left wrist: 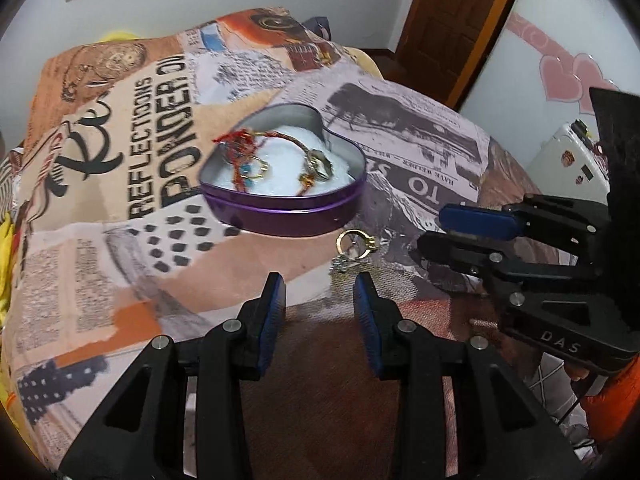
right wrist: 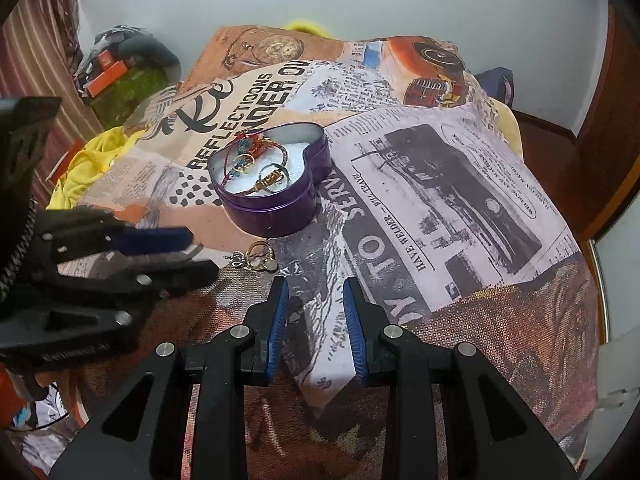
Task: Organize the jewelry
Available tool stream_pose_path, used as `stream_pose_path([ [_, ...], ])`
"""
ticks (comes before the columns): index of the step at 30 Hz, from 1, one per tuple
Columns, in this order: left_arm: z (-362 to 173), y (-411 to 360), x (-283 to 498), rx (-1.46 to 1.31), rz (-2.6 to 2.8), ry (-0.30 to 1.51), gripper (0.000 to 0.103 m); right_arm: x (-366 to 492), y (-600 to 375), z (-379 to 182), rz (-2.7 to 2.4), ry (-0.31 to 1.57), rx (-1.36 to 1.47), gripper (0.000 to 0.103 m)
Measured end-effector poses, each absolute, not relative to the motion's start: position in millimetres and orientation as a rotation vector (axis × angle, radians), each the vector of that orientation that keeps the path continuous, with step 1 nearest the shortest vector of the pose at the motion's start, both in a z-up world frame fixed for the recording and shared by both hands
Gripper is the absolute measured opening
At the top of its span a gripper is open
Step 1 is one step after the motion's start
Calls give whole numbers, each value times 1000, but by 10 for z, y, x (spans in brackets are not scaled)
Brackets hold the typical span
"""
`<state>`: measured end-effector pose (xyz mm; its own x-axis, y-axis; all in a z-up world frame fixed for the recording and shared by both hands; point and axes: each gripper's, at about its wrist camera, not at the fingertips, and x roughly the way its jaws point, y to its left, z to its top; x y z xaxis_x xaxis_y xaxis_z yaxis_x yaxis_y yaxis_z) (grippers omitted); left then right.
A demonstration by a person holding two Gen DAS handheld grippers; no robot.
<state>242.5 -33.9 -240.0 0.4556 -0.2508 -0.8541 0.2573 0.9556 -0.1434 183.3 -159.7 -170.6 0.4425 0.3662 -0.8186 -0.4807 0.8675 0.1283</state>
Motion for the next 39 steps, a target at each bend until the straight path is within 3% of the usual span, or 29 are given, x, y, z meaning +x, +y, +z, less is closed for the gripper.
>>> stream_pose_path([
  [7,-2458,-478,2517,50,-351,1053,36,1859,-1639,-1744,539,991,-108,25],
  [11,-2470,-506,2545,62,-364,1044,21,1855,-1646,-1744,544,989,-106,25],
  [16,-2462,-521,2525,65,-378,1038,20,1865,-1666,-1747,549,991,-97,25],
  [17,-2457,-521,2509,65,-378,1036,9,1864,-1665,-1745,548,991,-97,25],
  [18,-2454,-520,2494,66,-379,1040,7,1862,-1662,-1744,547,991,-98,25],
  [39,-2124,-60,2209,-22,-308,951,7,1823,-1328,-1741,615,998,-132,25],
])
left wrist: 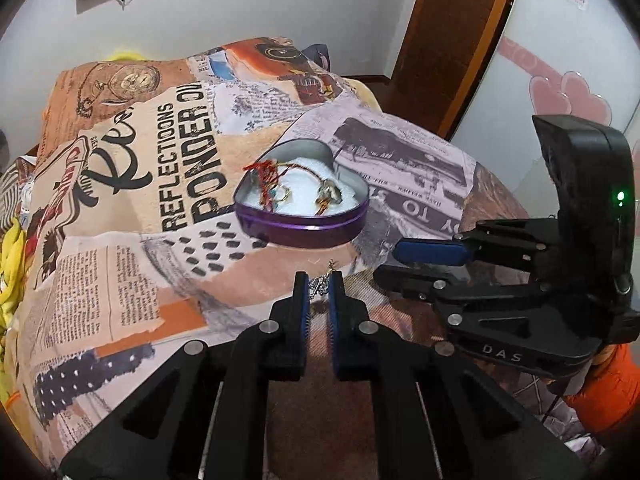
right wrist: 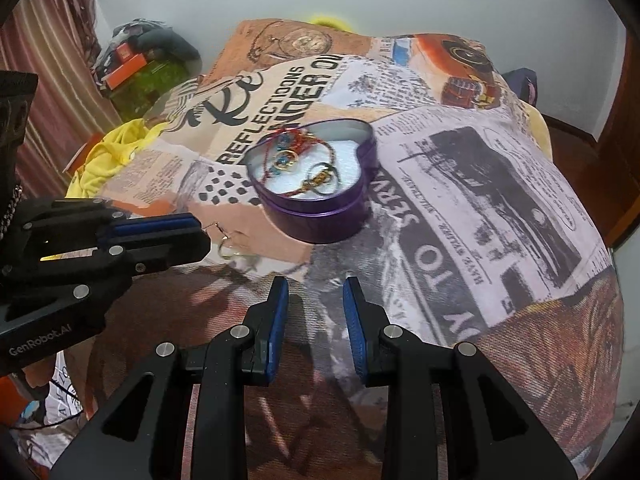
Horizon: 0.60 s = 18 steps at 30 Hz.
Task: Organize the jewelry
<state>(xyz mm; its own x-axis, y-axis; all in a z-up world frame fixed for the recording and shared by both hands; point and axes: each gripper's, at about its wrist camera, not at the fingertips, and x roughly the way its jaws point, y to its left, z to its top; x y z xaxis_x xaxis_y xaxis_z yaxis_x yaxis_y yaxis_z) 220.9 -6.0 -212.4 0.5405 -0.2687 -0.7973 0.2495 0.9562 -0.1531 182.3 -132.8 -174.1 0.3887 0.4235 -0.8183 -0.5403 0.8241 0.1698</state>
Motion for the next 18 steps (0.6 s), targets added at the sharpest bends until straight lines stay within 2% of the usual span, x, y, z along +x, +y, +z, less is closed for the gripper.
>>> stream_pose_path([
  [7,-2345,47,2087,-4,-289,1030,7,1814,-1247,-1773,630,1009,-146,25],
  [18,-2334,106,1962,29,-285,1019,8,1808,-1055,-1740,684,1003,-159,25],
])
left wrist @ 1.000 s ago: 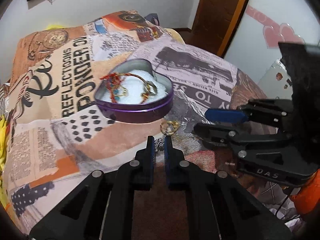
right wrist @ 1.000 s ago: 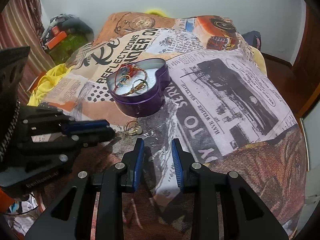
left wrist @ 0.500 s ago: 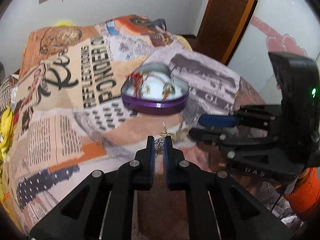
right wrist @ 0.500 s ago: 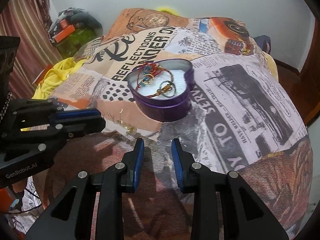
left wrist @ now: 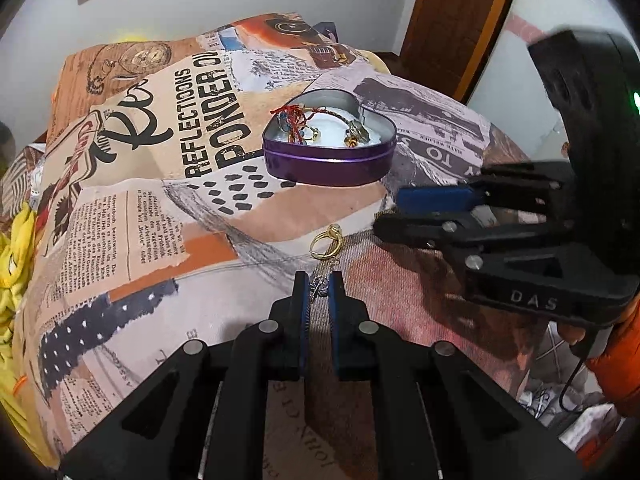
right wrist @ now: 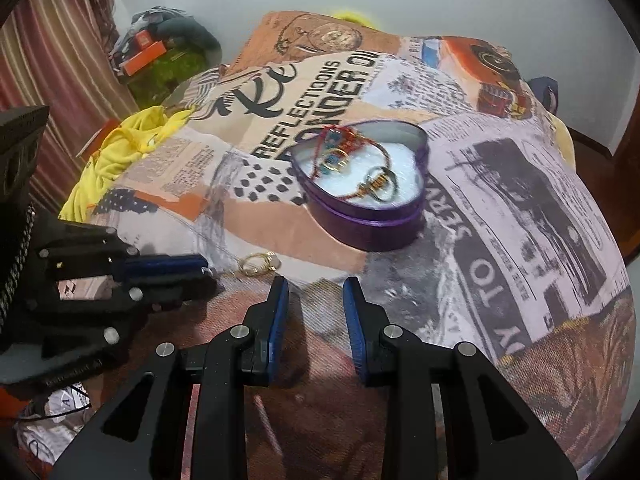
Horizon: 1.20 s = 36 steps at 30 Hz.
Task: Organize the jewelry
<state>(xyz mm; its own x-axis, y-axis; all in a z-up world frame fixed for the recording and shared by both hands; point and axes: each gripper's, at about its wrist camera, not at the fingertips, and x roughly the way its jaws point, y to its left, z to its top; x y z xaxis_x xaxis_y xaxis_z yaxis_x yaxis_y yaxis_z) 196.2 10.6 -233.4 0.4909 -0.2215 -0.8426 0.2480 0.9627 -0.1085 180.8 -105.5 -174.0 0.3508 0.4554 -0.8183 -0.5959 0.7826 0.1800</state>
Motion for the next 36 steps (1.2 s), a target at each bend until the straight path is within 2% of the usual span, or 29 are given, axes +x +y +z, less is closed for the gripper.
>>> stream_pose_path([
  [15,-2388,196,1897,0,-316,996,8,1877,-641,-1857,781,1022,-238,25],
  [16,-2393,201,1896,-3,-318,996,8,1870,-631,-1869,783,1017,-247,24],
  [18,-2398,207,1895,-7,-321,997,8,1853,-617,-1875,796,1013,-261,9],
  [36,-2393,189,1946,-9,-305,1003,8,1800,-718,-1647,809,952,-187,7],
])
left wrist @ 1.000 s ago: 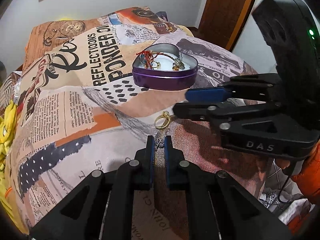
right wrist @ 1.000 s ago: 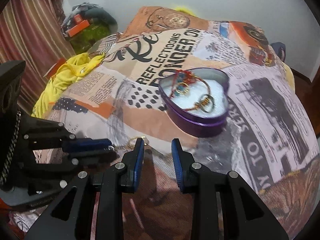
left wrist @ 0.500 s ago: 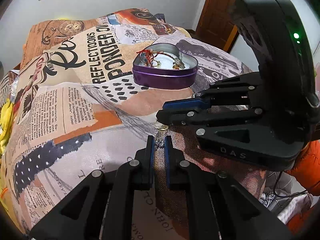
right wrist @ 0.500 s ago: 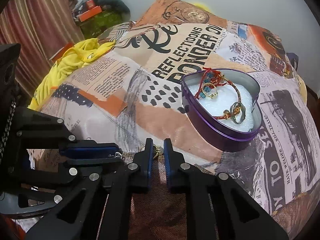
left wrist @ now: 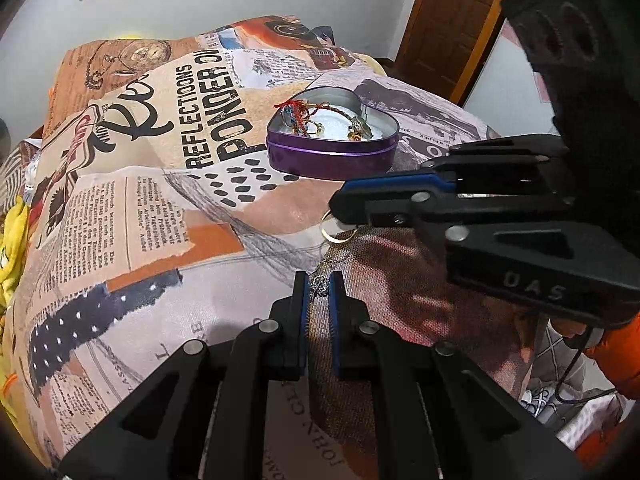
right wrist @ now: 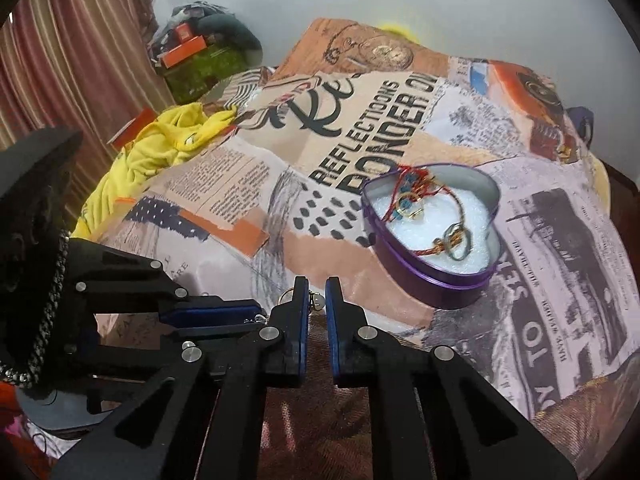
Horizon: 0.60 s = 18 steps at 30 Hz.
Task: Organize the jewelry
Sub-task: 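Carry both held pieces over the purple heart tin and lower them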
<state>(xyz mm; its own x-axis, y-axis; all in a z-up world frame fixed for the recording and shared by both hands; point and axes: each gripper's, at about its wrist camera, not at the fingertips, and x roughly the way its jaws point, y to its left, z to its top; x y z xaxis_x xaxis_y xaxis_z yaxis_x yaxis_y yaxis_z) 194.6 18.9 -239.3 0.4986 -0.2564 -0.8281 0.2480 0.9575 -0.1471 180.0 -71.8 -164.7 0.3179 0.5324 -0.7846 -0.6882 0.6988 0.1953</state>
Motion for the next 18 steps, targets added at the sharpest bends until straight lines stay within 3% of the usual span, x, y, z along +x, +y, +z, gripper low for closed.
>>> stream_pose_path([
  [18,-2175,126,2073,-9,-243,948,8,1923,-1187,-1396,648,884,-115,8],
])
